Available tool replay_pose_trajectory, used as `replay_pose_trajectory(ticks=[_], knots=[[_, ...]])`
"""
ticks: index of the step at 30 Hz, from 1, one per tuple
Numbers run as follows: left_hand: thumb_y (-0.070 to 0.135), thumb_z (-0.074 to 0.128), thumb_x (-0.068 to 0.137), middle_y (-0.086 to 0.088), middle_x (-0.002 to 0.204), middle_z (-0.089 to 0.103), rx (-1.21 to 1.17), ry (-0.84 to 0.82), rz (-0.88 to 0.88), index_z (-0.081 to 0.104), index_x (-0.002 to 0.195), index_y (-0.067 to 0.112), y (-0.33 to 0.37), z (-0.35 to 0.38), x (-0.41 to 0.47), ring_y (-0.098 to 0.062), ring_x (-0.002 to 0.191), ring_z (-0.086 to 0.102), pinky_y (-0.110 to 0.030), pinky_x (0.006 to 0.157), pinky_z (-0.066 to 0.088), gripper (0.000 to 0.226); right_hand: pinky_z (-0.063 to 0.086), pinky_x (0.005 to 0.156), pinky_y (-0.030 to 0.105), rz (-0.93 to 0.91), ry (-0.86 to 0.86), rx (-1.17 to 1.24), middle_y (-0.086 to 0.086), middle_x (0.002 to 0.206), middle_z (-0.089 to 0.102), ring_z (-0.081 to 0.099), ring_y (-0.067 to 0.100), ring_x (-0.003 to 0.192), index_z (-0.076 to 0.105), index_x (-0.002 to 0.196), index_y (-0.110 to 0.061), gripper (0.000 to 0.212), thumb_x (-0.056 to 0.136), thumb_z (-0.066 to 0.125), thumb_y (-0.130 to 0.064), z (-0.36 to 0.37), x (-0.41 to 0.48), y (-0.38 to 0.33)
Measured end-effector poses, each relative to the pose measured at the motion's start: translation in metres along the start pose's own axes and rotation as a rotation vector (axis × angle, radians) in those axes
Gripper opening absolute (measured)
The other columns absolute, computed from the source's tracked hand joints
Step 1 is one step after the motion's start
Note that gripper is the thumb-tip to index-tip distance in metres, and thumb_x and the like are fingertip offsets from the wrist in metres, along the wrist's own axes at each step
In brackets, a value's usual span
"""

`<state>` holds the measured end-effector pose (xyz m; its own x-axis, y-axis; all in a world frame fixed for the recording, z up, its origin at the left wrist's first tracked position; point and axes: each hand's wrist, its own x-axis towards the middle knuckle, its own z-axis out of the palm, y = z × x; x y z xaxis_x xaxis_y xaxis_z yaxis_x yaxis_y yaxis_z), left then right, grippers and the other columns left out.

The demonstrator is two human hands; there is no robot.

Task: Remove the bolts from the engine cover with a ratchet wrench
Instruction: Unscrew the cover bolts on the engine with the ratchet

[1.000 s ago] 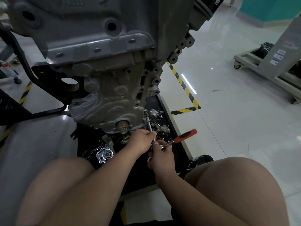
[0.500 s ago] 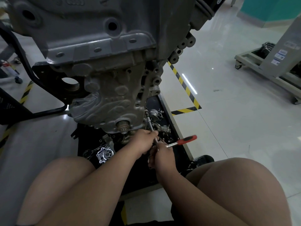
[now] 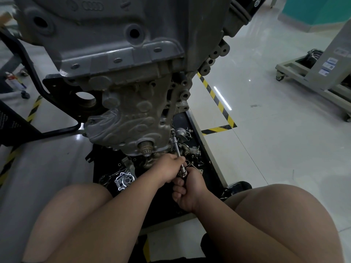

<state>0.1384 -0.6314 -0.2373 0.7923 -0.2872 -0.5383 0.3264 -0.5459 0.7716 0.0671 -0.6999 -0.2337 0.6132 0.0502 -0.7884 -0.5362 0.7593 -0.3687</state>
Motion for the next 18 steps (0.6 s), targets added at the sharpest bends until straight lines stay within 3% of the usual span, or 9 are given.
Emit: replay_pose_trajectory(ticks=[9, 14, 16, 18], knots=[[0.034, 0.058, 0.092, 0.006, 0.046, 0.052, 0.029, 0.077, 0.037, 0.067, 0.066, 0.018, 0.001, 0.003, 0.003, -0.009, 0.038, 0.042, -0.017, 0.041, 0.026, 0.032, 0.025, 0.039, 0.018, -0.117, 0.077, 0.016, -0.002, 0.048, 0.041, 0.028, 0.01, 0.034, 0.051, 0.066, -0.018, 0.038, 0.1, 0.037, -0.031, -0.003, 0.001, 0.002], [0.031, 0.061, 0.091, 0.004, 0.045, 0.053, -0.001, 0.104, 0.049, 0.071, 0.073, 0.013, 0.003, 0.004, 0.001, -0.006, 0.036, 0.042, -0.016, 0.041, 0.027, 0.027, 0.033, 0.041, 0.023, -0.355, 0.122, -0.121, -0.002, 0.051, 0.048, 0.038, 0.012, 0.038, 0.054, 0.094, -0.019, 0.016, 0.103, 0.041, -0.022, -0.005, -0.004, 0.008], [0.03, 0.062, 0.091, 0.002, 0.05, 0.057, -0.013, 0.114, 0.05, 0.073, 0.078, 0.01, 0.003, 0.005, 0.002, -0.007, 0.039, 0.044, -0.018, 0.044, 0.03, 0.026, 0.04, 0.043, 0.027, -0.447, 0.178, -0.253, -0.004, 0.061, 0.058, 0.048, 0.012, 0.043, 0.052, 0.1, -0.035, 0.015, 0.101, 0.046, -0.021, -0.006, -0.008, 0.011], [0.032, 0.062, 0.091, -0.001, 0.057, 0.061, -0.002, 0.114, 0.05, 0.074, 0.08, 0.008, 0.004, 0.005, 0.002, -0.006, 0.04, 0.046, -0.018, 0.043, 0.03, 0.029, 0.054, 0.061, 0.036, -0.534, 0.23, -0.421, -0.002, 0.09, 0.067, 0.063, 0.017, 0.066, 0.048, 0.107, -0.042, 0.023, 0.1, 0.049, -0.021, -0.005, -0.01, 0.013]])
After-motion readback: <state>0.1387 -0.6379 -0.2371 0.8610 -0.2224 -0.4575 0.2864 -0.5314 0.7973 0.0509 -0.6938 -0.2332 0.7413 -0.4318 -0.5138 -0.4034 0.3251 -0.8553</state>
